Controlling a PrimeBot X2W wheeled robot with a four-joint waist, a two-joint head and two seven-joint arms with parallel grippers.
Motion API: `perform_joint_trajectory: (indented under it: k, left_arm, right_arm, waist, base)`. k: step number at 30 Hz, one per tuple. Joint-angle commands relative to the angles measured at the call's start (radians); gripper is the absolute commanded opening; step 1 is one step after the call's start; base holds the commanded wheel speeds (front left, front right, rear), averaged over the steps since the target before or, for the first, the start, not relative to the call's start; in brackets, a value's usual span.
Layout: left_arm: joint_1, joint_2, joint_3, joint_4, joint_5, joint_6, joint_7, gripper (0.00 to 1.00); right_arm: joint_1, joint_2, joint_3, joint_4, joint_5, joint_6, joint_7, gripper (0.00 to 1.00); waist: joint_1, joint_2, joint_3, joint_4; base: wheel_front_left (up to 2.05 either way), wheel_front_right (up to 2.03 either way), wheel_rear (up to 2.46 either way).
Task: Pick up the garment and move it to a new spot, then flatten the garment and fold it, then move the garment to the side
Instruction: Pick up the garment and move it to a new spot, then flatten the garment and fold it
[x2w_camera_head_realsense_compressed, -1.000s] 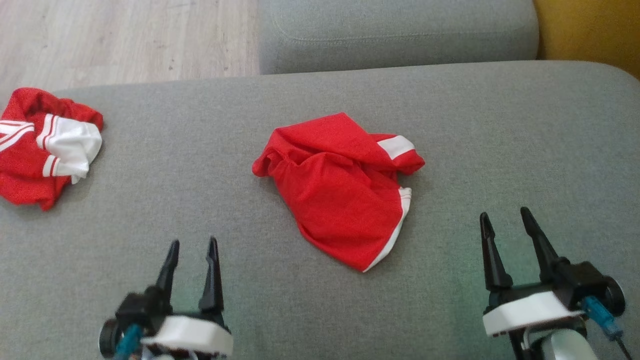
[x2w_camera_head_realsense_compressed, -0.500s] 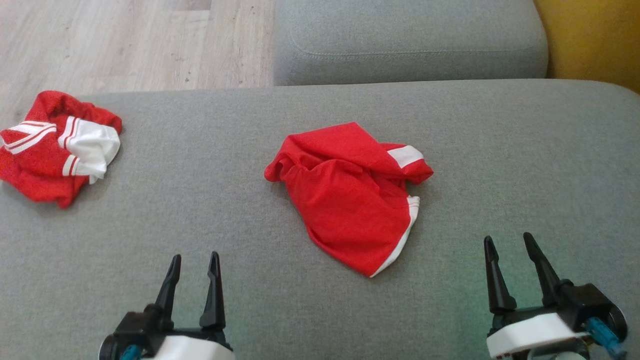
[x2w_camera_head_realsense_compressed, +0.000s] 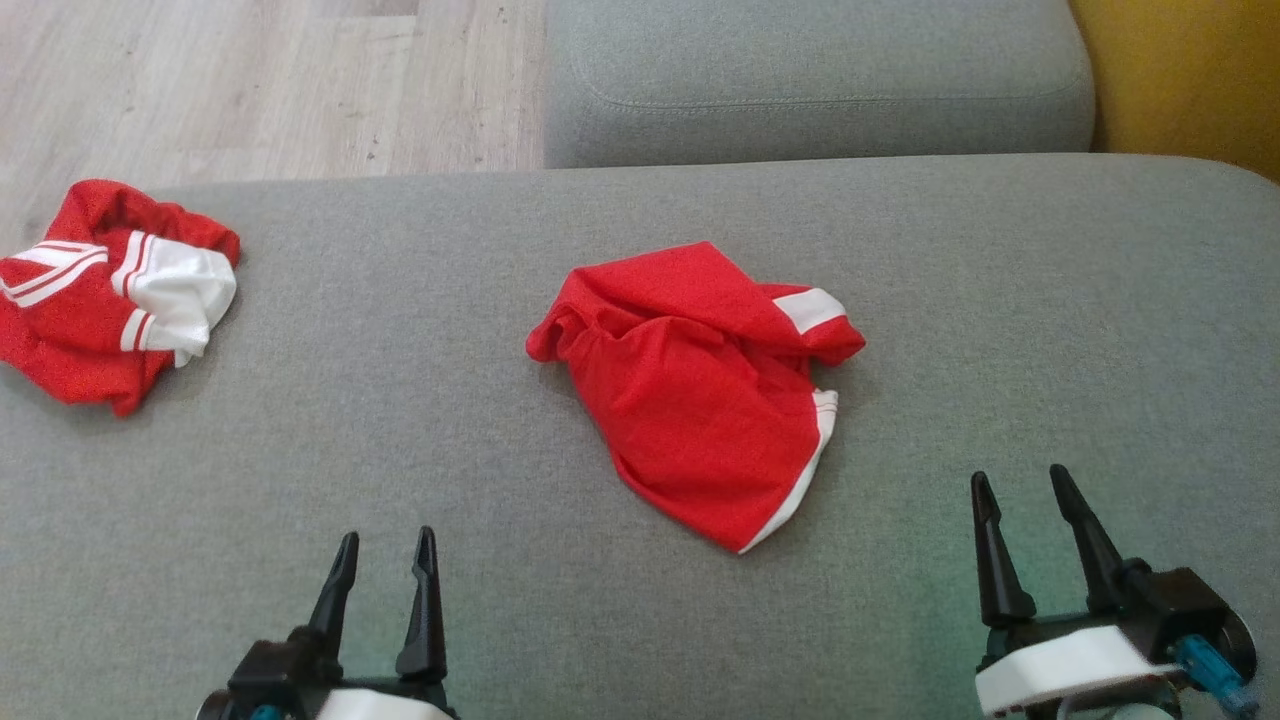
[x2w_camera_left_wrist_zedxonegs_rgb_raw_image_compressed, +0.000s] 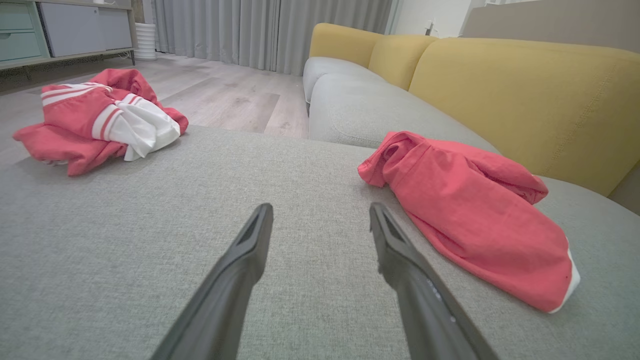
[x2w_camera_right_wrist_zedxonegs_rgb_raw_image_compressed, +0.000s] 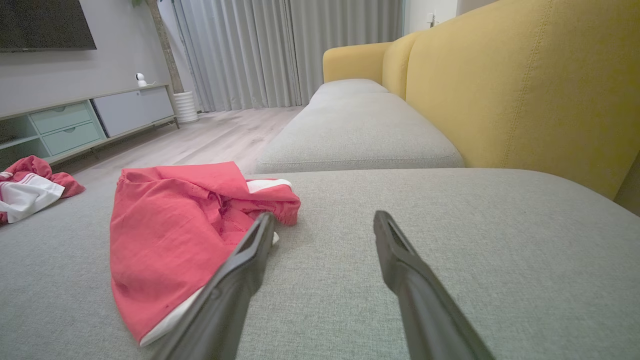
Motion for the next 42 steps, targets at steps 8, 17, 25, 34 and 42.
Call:
perform_joint_trajectory:
  k: [8,17,25,34,42]
  left_arm:
    - [-0.04,0.013,0.022,-0.026,0.005,0.01,0.016,1.0]
    - [-0.056,0.013,0.014,-0.033,0.007,0.017,0.017,1.0]
    - [-0.094,0.004,-0.001,-0.047,0.017,0.018,0.012,1.0]
    - [-0.153,-0.034,-0.028,-0.024,0.026,0.001,-0.004,1.0]
    - [-0.19,-0.064,-0.04,0.009,0.034,-0.016,-0.014,1.0]
  right_arm:
    - [-0.028,-0.005,0.015,-0.03,-0.003,0.007,-0.011,1.0]
    - [-0.065,-0.005,0.009,-0.013,0.023,0.007,-0.011,1.0]
    - [-0.331,-0.005,0.059,0.031,0.038,0.007,0.117,1.0]
    - [-0.642,-0.066,0.124,0.158,0.094,0.007,0.408,1.0]
    - [-0.75,-0.133,0.19,0.324,0.213,0.007,0.543,1.0]
  waist:
    - [0.0,-0.0001,0.011,0.002]
    - [0.0,-0.0001,0.039,0.013]
    - [0.0,-0.0001,0.108,0.053]
    - [0.0,-0.0001,0.203,0.169]
    - [0.0,-0.0001,0.262,0.259]
  base:
    - [0.0,0.0,0.0]
    - [0.0,0.0,0.0]
    - [0.0,0.0,0.0]
    - [0.0,0.0,0.0]
    - [0.0,0.0,0.0]
